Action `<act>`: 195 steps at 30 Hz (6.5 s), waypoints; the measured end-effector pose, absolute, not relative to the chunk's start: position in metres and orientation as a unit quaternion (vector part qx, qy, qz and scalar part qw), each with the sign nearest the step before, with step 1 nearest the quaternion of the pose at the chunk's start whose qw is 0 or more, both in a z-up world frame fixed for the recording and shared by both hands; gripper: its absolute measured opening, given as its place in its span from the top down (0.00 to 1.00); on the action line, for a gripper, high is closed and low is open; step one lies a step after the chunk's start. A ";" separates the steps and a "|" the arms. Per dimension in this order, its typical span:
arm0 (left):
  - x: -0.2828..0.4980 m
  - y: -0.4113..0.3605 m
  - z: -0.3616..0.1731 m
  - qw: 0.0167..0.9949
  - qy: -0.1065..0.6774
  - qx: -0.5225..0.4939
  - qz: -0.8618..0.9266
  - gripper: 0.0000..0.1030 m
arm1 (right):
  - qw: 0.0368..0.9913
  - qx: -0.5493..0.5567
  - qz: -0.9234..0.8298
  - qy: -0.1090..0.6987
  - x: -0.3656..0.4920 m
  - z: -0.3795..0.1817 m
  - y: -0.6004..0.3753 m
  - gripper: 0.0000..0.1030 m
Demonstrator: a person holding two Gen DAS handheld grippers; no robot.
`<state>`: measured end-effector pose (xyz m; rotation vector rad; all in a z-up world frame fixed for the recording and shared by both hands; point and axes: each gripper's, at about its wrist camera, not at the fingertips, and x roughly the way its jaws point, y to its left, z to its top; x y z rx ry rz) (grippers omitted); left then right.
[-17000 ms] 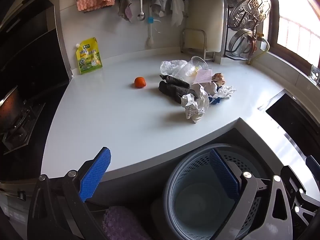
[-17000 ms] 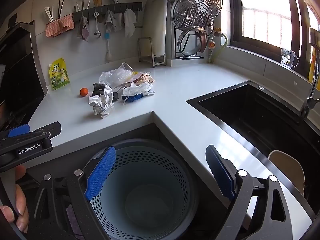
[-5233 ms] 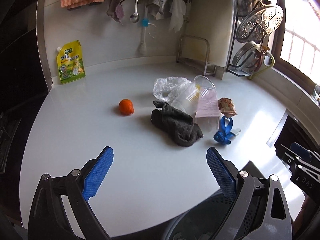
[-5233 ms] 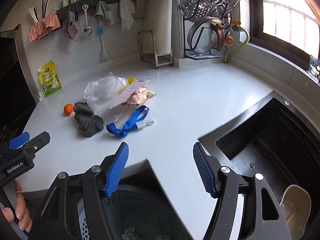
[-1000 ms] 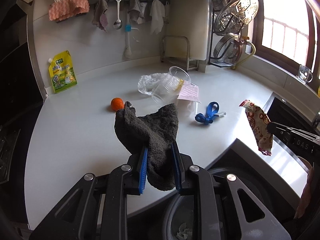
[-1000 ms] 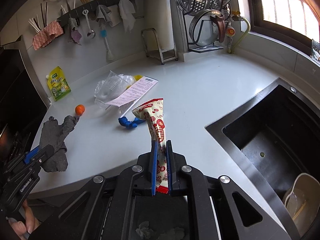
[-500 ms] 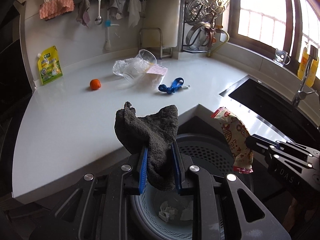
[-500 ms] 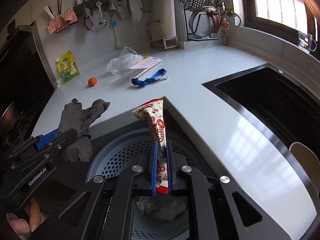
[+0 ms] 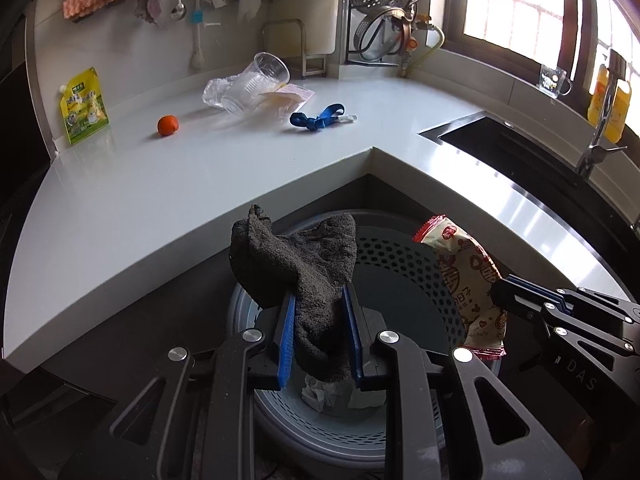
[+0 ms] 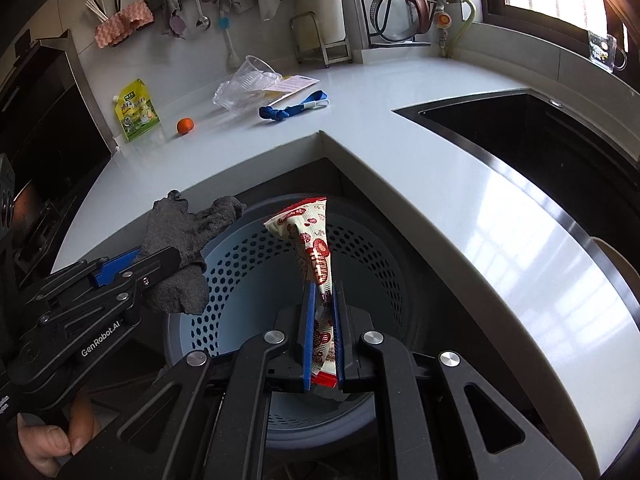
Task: Collect trash
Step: 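Carry sock and wrapper over the basket and open both tools to drop them, then lift both open tools away from the basket toward the counter, then grasp the blue lanyard with the right tool while the left tool grasps the orange, then carry lanyard and orange over the basket and open both tools to drop them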
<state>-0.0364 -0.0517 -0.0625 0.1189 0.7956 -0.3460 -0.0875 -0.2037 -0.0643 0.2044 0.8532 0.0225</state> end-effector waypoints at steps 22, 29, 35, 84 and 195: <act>-0.018 -0.062 -0.103 0.874 0.449 0.060 -0.173 0.75 | 0.880 0.109 0.018 0.462 -0.070 -0.105 -0.204 0.92; -0.017 -0.058 -0.102 0.876 0.448 0.054 -0.168 0.55 | 0.883 0.105 0.010 0.458 -0.069 -0.107 -0.205 0.74; -0.018 -0.055 -0.100 0.881 0.442 0.054 -0.161 0.38 | 0.883 0.111 0.002 0.455 -0.070 -0.106 -0.211 0.69; 0.047 0.035 -0.006 0.947 0.321 0.014 -0.027 0.06 | 0.932 0.063 0.005 0.357 0.019 -0.021 -0.205 0.27; 0.181 0.022 0.003 0.936 0.349 0.035 -0.038 0.72 | 0.914 0.082 0.081 0.389 0.117 -0.028 -0.212 0.88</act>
